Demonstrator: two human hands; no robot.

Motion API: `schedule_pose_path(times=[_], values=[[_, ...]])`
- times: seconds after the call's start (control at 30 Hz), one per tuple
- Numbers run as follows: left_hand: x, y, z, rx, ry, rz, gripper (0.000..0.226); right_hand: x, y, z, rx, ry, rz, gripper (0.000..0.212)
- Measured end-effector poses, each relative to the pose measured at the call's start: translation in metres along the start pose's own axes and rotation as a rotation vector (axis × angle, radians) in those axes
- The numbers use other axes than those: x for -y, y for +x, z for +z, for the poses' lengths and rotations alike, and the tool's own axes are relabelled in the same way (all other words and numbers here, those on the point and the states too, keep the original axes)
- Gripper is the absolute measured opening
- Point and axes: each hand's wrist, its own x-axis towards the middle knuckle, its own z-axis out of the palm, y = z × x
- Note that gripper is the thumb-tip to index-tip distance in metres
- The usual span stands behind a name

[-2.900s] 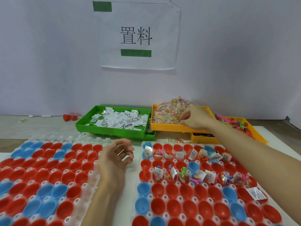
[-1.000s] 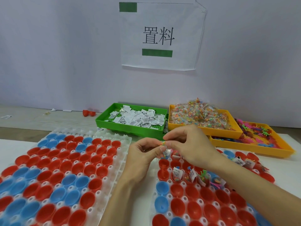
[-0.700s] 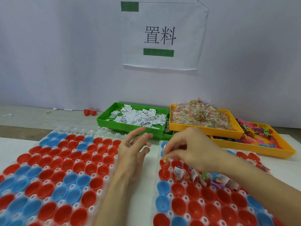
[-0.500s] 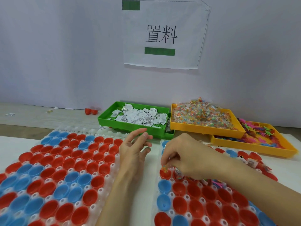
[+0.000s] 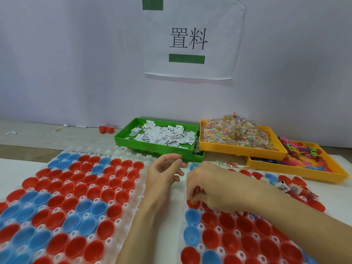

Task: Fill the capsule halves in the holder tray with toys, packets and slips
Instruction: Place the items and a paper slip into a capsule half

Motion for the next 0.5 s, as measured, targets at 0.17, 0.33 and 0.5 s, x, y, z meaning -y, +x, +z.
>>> schedule_pose_path(times=[0.17,0.33,0.5], values=[[0.0013,0.0002,-0.0022,-0.003,0.041,0.009,0.013,0.0006,-0.0025,0.0023,-0.002,-0.011,0.002,0.015],[0.0012,-0.0002,-0.0034,0.005,0.060,0.013,0.016,0.0040,0.0015,0.0068,0.018,-0.049,-0.003,0.015],[0.0008,0.0002,-0.0028,0.001,0.061,0.010,0.018,0.0014,-0.0021,0.0040,-0.032,-0.047,-0.014,0.014]])
